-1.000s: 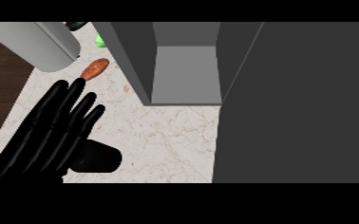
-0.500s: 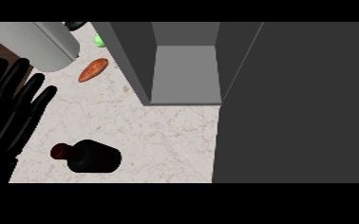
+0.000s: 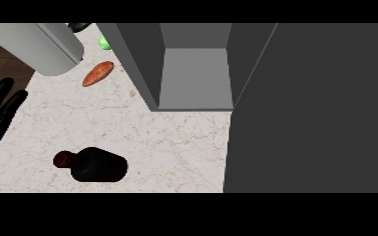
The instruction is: Pick up the wine, place it into the cabinet and close the cabinet
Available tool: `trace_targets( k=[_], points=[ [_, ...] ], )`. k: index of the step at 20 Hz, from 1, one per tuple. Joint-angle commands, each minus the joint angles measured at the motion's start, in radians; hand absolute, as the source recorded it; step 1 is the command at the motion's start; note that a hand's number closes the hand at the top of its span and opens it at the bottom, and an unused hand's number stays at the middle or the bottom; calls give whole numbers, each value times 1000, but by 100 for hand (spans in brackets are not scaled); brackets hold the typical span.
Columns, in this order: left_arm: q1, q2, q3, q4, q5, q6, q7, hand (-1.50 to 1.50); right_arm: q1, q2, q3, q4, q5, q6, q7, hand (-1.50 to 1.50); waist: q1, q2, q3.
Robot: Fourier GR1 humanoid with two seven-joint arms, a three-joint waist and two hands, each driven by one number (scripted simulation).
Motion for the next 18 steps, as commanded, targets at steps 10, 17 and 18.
trace_targets(
  k=[10, 17, 18],
  points=[
    [223, -39, 192, 112, 309, -261, -226, -150, 38, -20, 61, -248, 0, -51, 137, -150, -2, 0, 0],
    [337, -56, 225, 286, 308, -443, -423, -150, -17, -24, 49, -236, 2, -67, 159, -150, -3, 4, 1],
    [317, -55, 226, 311, 302, -450, -441, -150, -40, -25, 28, -236, -7, -72, 165, -150, -4, 5, 1]
  ],
)
